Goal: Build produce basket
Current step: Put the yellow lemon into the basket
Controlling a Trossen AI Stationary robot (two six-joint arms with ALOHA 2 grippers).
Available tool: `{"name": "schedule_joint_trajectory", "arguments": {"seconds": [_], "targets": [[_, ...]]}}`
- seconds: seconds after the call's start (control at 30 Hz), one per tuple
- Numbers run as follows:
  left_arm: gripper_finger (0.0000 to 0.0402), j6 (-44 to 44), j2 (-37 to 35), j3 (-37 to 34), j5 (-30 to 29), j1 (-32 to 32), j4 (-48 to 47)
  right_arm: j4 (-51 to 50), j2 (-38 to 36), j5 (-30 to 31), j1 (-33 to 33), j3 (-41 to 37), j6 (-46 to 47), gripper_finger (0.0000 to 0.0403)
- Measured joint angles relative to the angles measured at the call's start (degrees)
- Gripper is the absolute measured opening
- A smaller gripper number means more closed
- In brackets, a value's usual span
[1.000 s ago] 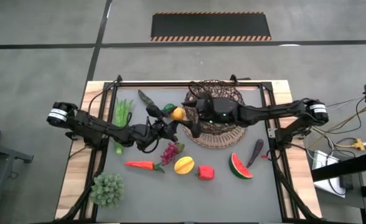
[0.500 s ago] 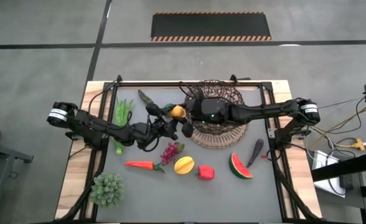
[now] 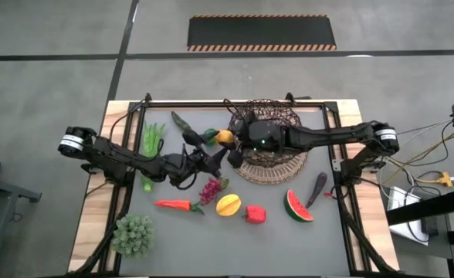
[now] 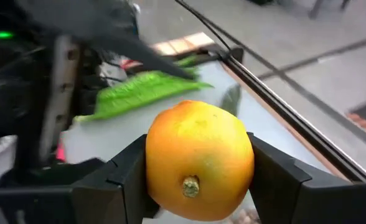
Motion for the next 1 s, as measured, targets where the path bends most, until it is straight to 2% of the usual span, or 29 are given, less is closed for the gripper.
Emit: {"name": "schedule_joint_trajectory", "arguments": {"seconds": [0.27,0.47,0.73,1.0], "targets": [[0.0317,1.0,-3.4,-2.0,0.2,0.0,-0.1,-27.4,-0.2,-0.3,-4.7,11.4,5.2,0.0202],[0.0317,1.2,-7.7,-3.0,0.2,0.0,0.1,-40.1,-0.2,-1.7,-12.0,14.0,8.6,0.0202],[0.0317,0.7,-12.5,-6.7,0.1,0.0,-0.1,-43.1,2.1,-12.2,-21.0,11.1,11.2,0.0202],[0.0317,0.5,-17.9,-10.6,0.4,0.0,0.4,-43.0,10.0,-14.2,-24.8,10.5,8.7,0.0202]]}}
